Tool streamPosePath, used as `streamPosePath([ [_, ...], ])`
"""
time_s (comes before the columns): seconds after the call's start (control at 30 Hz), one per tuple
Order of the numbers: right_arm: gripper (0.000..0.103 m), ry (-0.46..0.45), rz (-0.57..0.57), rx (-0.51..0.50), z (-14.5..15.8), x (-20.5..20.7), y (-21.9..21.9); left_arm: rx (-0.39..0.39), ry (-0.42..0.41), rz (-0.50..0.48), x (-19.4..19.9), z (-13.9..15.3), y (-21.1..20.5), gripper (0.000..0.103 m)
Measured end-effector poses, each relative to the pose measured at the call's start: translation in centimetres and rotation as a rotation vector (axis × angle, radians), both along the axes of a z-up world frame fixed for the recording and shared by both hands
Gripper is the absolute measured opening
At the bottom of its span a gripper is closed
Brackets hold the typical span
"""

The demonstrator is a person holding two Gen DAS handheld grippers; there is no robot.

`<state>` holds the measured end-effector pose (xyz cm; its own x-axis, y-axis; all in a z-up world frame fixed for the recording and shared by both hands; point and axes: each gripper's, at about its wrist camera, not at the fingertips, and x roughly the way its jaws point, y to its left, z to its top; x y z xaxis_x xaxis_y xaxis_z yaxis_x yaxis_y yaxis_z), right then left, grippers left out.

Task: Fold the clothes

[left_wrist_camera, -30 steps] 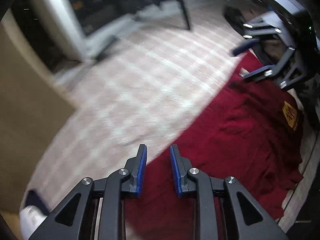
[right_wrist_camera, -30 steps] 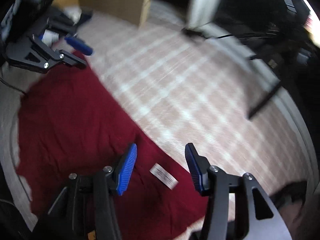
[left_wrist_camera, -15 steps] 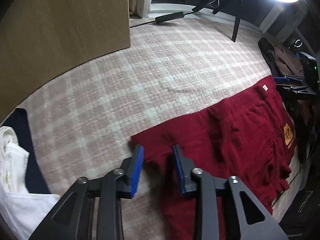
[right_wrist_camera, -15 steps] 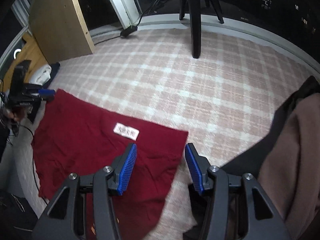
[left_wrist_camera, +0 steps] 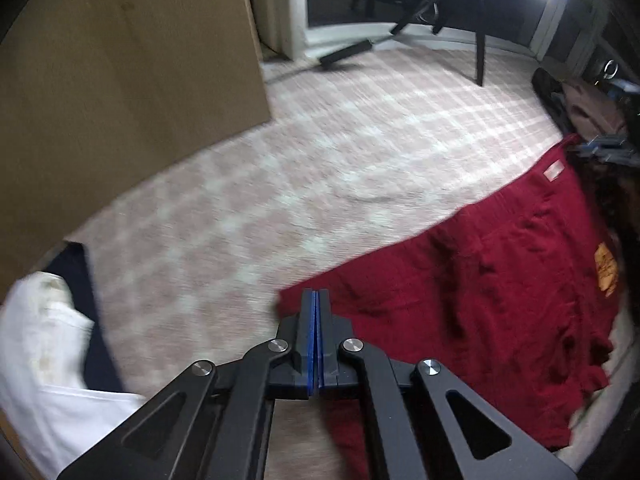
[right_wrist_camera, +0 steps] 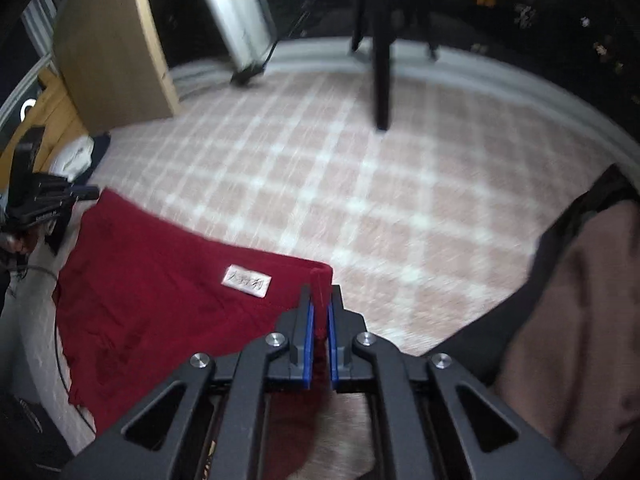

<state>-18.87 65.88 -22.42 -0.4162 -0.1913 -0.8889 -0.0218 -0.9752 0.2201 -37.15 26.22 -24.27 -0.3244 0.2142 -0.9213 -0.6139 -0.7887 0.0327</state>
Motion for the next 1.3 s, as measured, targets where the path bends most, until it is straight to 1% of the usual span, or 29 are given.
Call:
streamPosePath([
  [0.03,0.006,0.0,-0.005,-0.005,0.2,0.4,0.1,-0.011,0.0,0.015,-0.3,-0.2,-0.3,0.0],
  [0.07,0.007,0.0,-0.01,-0.011,0.4,0.8,0.1,-0.006,-0.033,0.035,-0.7,-0.5,-0.6,0.0],
  [0.13,0.007,0.0,-0.02,-0.022,0.8,1.5,0.3,0.032,-0.08,0.059,-0.6,-0.4,-1.3,0.001],
  [0.2,0.01,0.001,-0.03,-0.033,1.2,2.3,0.4,0.066,-0.098,0.057,0.3,0.4,-2.1,0.004],
  [0.23,0.016,0.001,-0.035,-0.038,1.4,2.7,0.5,0.072,-0.098,0.052,1.1,0.8,-2.4,0.006],
  [0.27,0.02,0.001,-0.04,-0.044,1.6,3.1,0.6,0.073,-0.099,0.046,2.0,1.3,-2.9,0.007],
  [0.4,0.021,-0.003,-0.058,-0.067,2.2,4.9,0.7,0.071,-0.104,0.033,6.3,3.5,-5.5,0.007],
  [0.47,0.029,-0.024,-0.061,-0.085,1.6,6.9,-0.2,0.067,-0.1,0.019,8.4,4.7,-6.4,0.007],
  [0.53,0.03,-0.045,-0.063,-0.104,1.0,8.9,-1.0,0.068,-0.089,0.0,10.8,6.0,-6.5,0.007],
  [0.57,0.03,-0.055,-0.065,-0.113,0.7,9.9,-1.4,0.08,-0.087,-0.01,12.1,6.7,-6.2,0.007],
  [0.6,0.03,-0.066,-0.066,-0.122,0.4,10.9,-1.9,0.098,-0.091,-0.028,13.5,7.3,-5.7,0.007],
  [0.67,0.03,-0.086,-0.071,-0.134,-0.3,12.6,-2.7,0.144,-0.104,-0.095,16.3,7.9,-3.8,0.01],
  [0.7,0.03,-0.094,-0.078,-0.129,-0.8,12.8,-3.0,0.155,-0.107,-0.134,17.5,7.9,-2.5,0.013],
  [0.73,0.03,-0.1,-0.08,-0.119,-1.2,13.0,-3.3,0.164,-0.112,-0.182,19.0,7.9,-1.1,0.014],
  [0.8,0.03,-0.099,-0.072,-0.09,-1.6,13.4,-3.7,0.18,-0.128,-0.274,21.8,7.4,1.9,0.014],
  [0.83,0.03,-0.095,-0.074,-0.094,-1.7,13.5,-3.6,0.184,-0.136,-0.311,23.0,7.1,3.3,0.014],
  [0.93,0.029,-0.086,-0.071,-0.118,-1.9,13.3,-3.3,0.189,-0.155,-0.384,25.7,5.7,7.4,0.014],
  [0.97,0.012,-0.085,-0.064,-0.129,-1.9,13.2,-3.2,0.191,-0.165,-0.394,26.3,5.3,8.4,0.014],
  [1.0,0.004,-0.084,-0.054,-0.133,-1.7,13.2,-3.2,0.19,-0.173,-0.403,26.6,4.9,9.2,0.014],
  [1.1,0.004,-0.083,-0.053,-0.115,0.0,14.0,-2.7,0.19,-0.186,-0.407,27.5,4.1,10.7,0.014],
  [1.13,0.005,-0.081,-0.054,-0.113,0.6,14.3,-2.3,0.196,-0.189,-0.408,27.7,4.1,11.2,0.014],
  [1.2,0.014,-0.084,-0.045,-0.13,1.2,14.6,-1.7,0.213,-0.18,-0.416,28.0,4.2,12.5,0.014],
  [1.23,0.029,-0.074,-0.057,-0.115,1.6,14.6,-0.9,0.218,-0.167,-0.414,28.1,4.2,13.4,0.014],
  [1.27,0.038,-0.052,-0.073,-0.101,2.0,14.2,-0.2,0.222,-0.155,-0.411,28.1,4.2,14.4,0.014],
  [1.3,0.038,-0.024,-0.086,-0.098,2.3,13.4,0.7,0.225,-0.145,-0.406,28.1,4.0,15.4,0.015],
])
